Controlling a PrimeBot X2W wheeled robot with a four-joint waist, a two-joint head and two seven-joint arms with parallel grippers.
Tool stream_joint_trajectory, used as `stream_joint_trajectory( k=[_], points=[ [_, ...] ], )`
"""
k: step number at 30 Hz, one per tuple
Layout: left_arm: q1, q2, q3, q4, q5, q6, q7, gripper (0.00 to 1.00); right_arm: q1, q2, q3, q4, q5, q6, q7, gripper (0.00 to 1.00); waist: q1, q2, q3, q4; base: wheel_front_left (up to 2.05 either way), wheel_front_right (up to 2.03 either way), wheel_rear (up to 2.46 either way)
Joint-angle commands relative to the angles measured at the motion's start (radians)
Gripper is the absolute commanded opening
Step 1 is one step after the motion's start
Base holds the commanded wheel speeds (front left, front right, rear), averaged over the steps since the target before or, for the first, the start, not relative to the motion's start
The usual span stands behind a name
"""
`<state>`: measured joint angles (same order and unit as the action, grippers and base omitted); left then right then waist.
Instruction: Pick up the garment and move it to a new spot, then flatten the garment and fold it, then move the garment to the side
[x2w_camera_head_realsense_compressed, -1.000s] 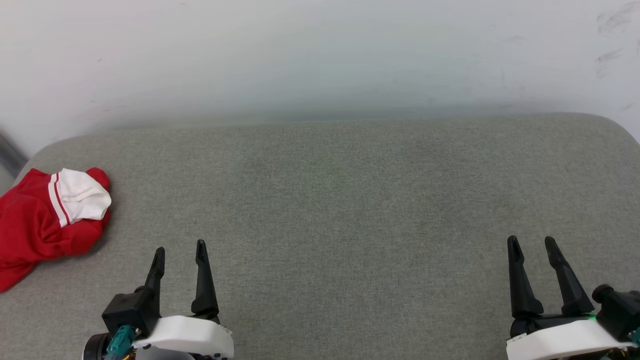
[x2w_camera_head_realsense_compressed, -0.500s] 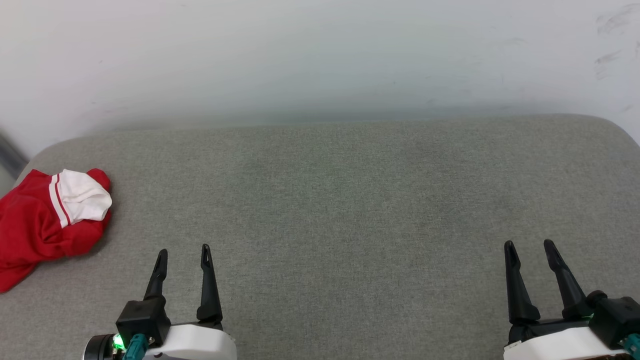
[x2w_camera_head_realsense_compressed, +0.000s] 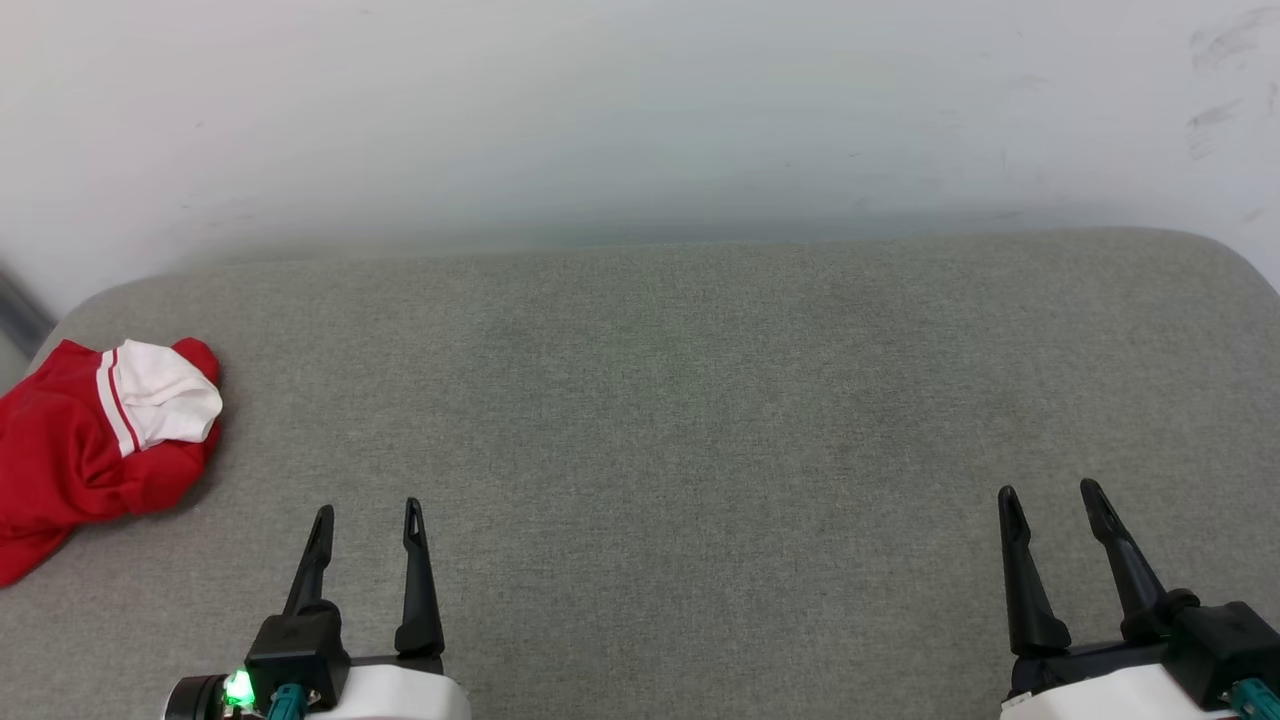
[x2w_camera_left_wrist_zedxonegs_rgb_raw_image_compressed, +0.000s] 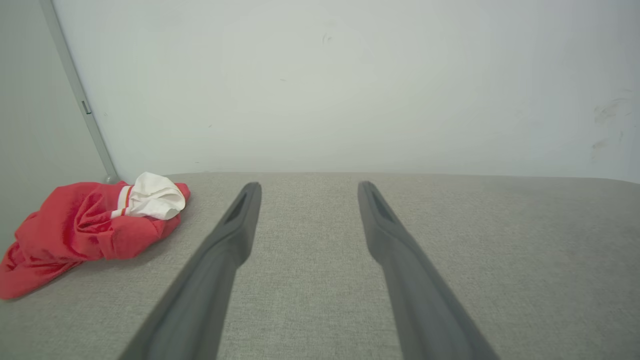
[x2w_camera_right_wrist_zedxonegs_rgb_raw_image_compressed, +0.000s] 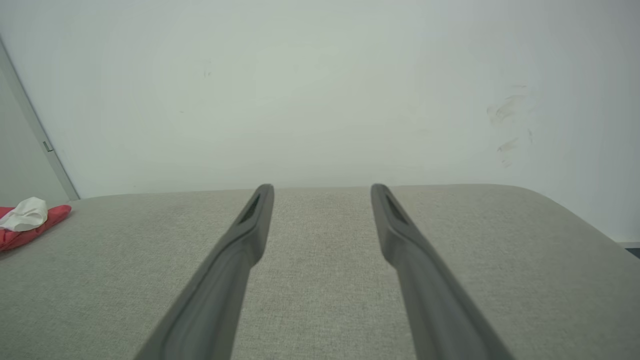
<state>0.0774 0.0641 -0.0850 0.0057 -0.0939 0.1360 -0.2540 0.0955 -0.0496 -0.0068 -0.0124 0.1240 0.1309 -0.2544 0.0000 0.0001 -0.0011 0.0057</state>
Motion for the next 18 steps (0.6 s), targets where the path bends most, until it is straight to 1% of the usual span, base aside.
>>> stream_joint_trajectory(
  k=[1, 4, 10, 18],
  points=[
    [0.010, -0.002, 0.005, -0.002, 0.018, -0.002, -0.007, 1.00, 0.009, -0.001, 0.002, -0.008, -0.018, 0.000, -0.007, 1.00, 0.0000, -0.0001, 0.000, 0.000, 0.00, 0.00, 0.00],
    [0.013, -0.006, 0.013, -0.002, 0.030, -0.011, -0.013, 1.00, 0.012, -0.001, 0.001, -0.010, -0.032, 0.000, -0.012, 1.00, 0.0000, -0.0001, 0.000, -0.001, 0.00, 0.00, 0.00],
    [0.017, -0.011, 0.030, 0.004, 0.009, -0.039, -0.012, 1.00, 0.013, -0.001, 0.002, -0.005, 0.000, 0.000, -0.011, 1.00, 0.0000, -0.0001, 0.001, -0.002, 0.00, 0.00, 0.00],
    [0.015, -0.014, 0.043, 0.011, -0.013, -0.057, -0.012, 1.00, 0.012, -0.001, 0.002, 0.002, 0.019, 0.000, -0.011, 1.00, 0.0000, -0.0001, 0.004, -0.003, 0.00, 0.00, 0.00]
  ],
)
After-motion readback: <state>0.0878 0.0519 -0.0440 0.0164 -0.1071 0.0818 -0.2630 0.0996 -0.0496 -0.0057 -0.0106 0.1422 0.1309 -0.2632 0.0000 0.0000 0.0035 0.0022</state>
